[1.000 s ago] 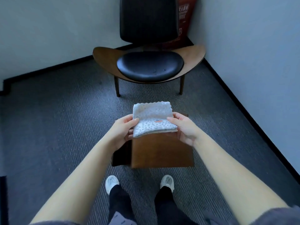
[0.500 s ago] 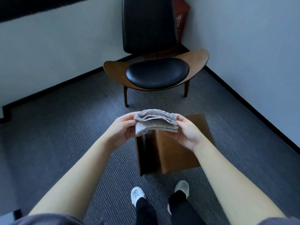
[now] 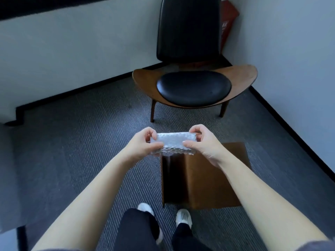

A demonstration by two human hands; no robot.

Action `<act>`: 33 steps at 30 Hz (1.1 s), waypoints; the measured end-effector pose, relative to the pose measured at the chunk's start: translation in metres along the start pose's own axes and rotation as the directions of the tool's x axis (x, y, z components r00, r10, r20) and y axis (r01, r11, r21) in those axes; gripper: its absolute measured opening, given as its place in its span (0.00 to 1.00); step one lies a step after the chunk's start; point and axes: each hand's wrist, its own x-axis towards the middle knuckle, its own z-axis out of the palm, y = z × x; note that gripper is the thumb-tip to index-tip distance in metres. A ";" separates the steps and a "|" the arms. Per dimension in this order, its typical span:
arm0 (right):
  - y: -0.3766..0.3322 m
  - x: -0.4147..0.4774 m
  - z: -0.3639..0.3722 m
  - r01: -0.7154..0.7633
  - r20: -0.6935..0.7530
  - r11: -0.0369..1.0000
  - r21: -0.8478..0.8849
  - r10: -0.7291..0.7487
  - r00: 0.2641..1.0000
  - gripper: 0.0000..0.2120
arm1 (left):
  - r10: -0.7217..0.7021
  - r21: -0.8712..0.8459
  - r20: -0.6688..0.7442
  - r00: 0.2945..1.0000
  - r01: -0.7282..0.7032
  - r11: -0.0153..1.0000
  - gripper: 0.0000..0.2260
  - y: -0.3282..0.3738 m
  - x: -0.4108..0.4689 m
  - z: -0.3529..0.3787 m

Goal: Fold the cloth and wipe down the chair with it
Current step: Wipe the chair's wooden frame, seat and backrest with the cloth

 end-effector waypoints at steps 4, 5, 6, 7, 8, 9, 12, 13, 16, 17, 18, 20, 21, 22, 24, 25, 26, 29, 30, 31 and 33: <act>-0.007 0.044 0.014 -0.131 0.075 0.962 0.238 0.116 0.990 0.22 | 0.001 -0.049 0.057 0.998 0.002 0.999 0.15 0.003 0.043 -0.039; -0.009 0.057 0.021 -0.159 0.103 0.935 0.316 0.133 0.986 0.20 | -0.009 -0.069 0.073 0.997 0.014 0.998 0.17 0.004 0.057 -0.051; -0.010 0.071 0.028 -0.186 0.139 0.902 0.390 0.142 0.980 0.19 | -0.022 -0.088 0.094 0.995 0.030 0.996 0.20 0.006 0.072 -0.063; -0.011 0.084 0.037 -0.209 0.170 0.868 0.451 0.146 0.974 0.20 | -0.034 -0.095 0.120 0.992 0.046 0.994 0.20 0.008 0.087 -0.076; -0.013 0.097 0.046 -0.227 0.185 0.836 0.499 0.153 0.971 0.21 | -0.044 -0.091 0.149 0.988 0.058 0.994 0.18 0.010 0.103 -0.090; -0.014 0.112 0.054 -0.240 0.183 0.808 0.538 0.166 0.969 0.23 | -0.053 -0.085 0.178 0.983 0.069 0.994 0.15 0.013 0.119 -0.105; -0.027 0.150 0.085 -0.254 0.185 0.752 0.608 0.177 0.967 0.25 | -0.110 -0.067 0.250 0.962 0.130 0.989 0.09 0.023 0.156 -0.152; -0.032 0.161 0.095 -0.250 0.193 0.739 0.625 0.164 0.967 0.23 | -0.124 -0.049 0.260 0.958 0.141 0.989 0.08 0.028 0.165 -0.167; -0.047 0.192 0.123 -0.250 0.207 0.721 0.646 0.149 0.967 0.14 | -0.148 0.026 0.253 0.956 0.146 0.989 0.07 0.038 0.192 -0.206; -0.051 0.200 0.131 -0.264 0.211 0.725 0.636 0.166 0.963 0.14 | -0.154 0.052 0.243 0.958 0.146 0.988 0.06 0.040 0.199 -0.216; -0.055 0.208 0.136 -0.283 0.215 0.732 0.620 0.188 0.958 0.15 | -0.156 0.076 0.233 0.960 0.142 0.987 0.06 0.041 0.207 -0.225; -0.063 0.223 0.140 -0.319 0.252 0.762 0.564 0.209 0.945 0.18 | -0.149 0.116 0.228 0.962 0.125 0.985 0.07 0.045 0.220 -0.237; -0.067 0.230 0.140 -0.331 0.296 0.783 0.526 0.196 0.935 0.20 | -0.144 0.135 0.229 0.963 0.115 0.984 0.07 0.047 0.227 -0.242; -0.071 0.239 0.138 -0.341 0.348 0.805 0.485 0.180 0.920 0.23 | -0.137 0.157 0.227 0.964 0.102 0.982 0.07 0.049 0.234 -0.245; -0.080 0.257 0.135 -0.360 0.447 0.838 0.410 0.159 0.880 0.27 | -0.122 0.198 0.219 0.968 0.079 0.977 0.07 0.053 0.250 -0.251; -0.081 0.267 0.134 -0.362 0.475 0.850 0.383 0.154 0.866 0.27 | -0.115 0.209 0.221 0.968 0.068 0.976 0.08 0.055 0.259 -0.253; -0.081 0.279 0.134 -0.354 0.490 0.862 0.364 0.147 0.860 0.26 | -0.110 0.208 0.232 0.967 0.061 0.976 0.08 0.056 0.269 -0.254; -0.069 0.310 0.140 -0.366 0.500 0.845 0.390 0.139 0.855 0.26 | -0.151 0.182 0.242 0.959 0.108 0.977 0.07 0.049 0.300 -0.261; -0.058 0.321 0.141 -0.392 0.486 0.820 0.417 0.164 0.859 0.27 | -0.178 0.176 0.227 0.957 0.139 0.974 0.06 0.044 0.310 -0.264; -0.048 0.331 0.141 -0.416 0.464 0.792 0.447 0.192 0.865 0.28 | -0.207 0.176 0.207 0.956 0.172 0.969 0.06 0.039 0.320 -0.266; -0.029 0.353 0.137 -0.444 0.425 0.743 0.501 0.235 0.874 0.28 | -0.254 0.200 0.152 0.955 0.222 0.954 0.06 0.029 0.347 -0.267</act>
